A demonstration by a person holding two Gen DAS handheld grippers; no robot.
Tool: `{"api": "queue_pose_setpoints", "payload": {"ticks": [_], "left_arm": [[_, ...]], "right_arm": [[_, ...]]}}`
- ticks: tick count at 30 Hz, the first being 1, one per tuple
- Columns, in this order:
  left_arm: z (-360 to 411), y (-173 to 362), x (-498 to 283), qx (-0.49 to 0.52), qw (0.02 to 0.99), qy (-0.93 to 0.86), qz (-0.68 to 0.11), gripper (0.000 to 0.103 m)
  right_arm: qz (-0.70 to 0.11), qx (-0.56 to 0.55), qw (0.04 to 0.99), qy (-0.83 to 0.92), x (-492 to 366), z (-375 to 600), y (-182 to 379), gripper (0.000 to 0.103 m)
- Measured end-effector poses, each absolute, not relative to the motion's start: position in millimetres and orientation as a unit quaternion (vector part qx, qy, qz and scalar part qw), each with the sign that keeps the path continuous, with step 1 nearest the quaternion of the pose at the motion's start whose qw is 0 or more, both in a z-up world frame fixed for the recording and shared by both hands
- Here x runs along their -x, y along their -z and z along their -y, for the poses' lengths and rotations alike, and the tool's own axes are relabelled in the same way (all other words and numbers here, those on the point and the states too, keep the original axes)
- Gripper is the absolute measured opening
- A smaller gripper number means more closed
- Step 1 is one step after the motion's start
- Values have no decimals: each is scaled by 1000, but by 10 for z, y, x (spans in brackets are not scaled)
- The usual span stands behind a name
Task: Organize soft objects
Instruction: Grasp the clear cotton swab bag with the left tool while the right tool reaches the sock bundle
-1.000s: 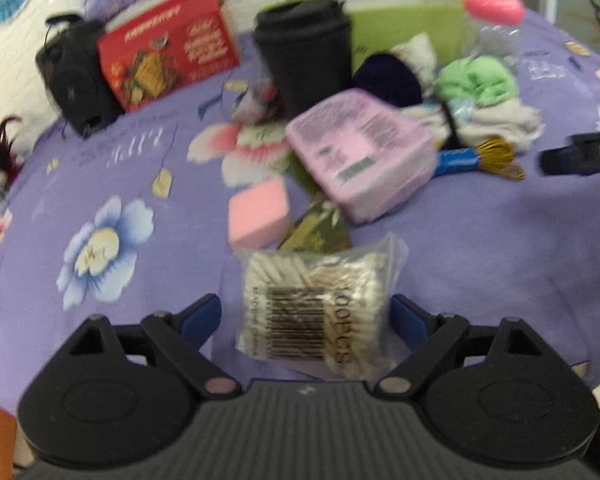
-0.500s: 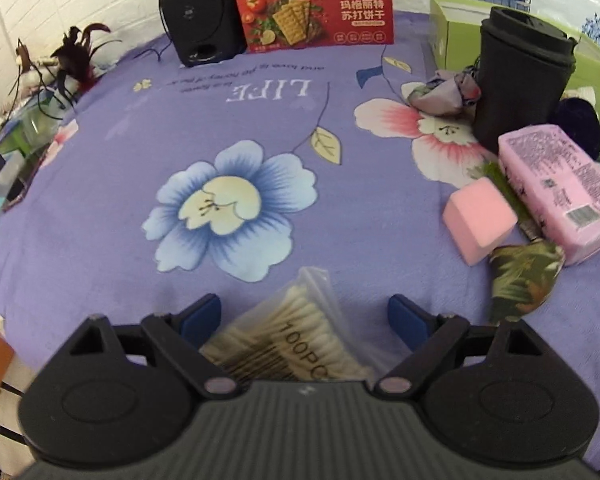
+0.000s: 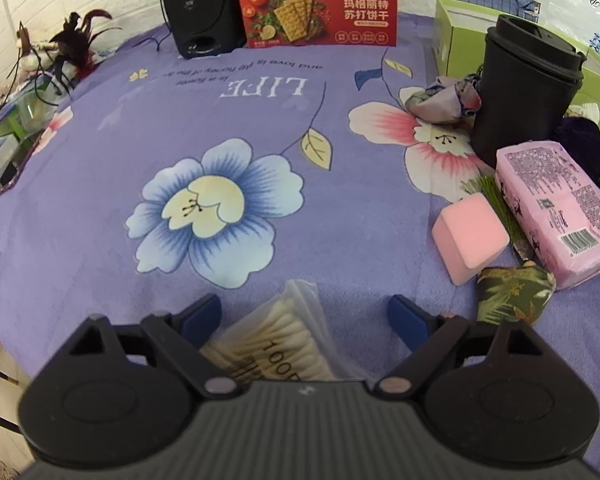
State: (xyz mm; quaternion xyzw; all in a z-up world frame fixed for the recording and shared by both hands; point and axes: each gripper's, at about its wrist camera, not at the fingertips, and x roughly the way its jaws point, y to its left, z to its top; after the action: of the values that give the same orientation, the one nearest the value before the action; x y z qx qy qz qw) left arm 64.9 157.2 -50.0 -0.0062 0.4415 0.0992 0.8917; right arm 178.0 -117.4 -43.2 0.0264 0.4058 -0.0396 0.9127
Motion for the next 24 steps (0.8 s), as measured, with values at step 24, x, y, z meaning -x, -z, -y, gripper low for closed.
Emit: {"api": "queue_pose_setpoints", "payload": {"ticks": [24], "left_arm": [[-1614,437,-618,1,891,-111,-439,90]], "right_arm": [[-387,10,922,-20,-944,1352,211,89]]}}
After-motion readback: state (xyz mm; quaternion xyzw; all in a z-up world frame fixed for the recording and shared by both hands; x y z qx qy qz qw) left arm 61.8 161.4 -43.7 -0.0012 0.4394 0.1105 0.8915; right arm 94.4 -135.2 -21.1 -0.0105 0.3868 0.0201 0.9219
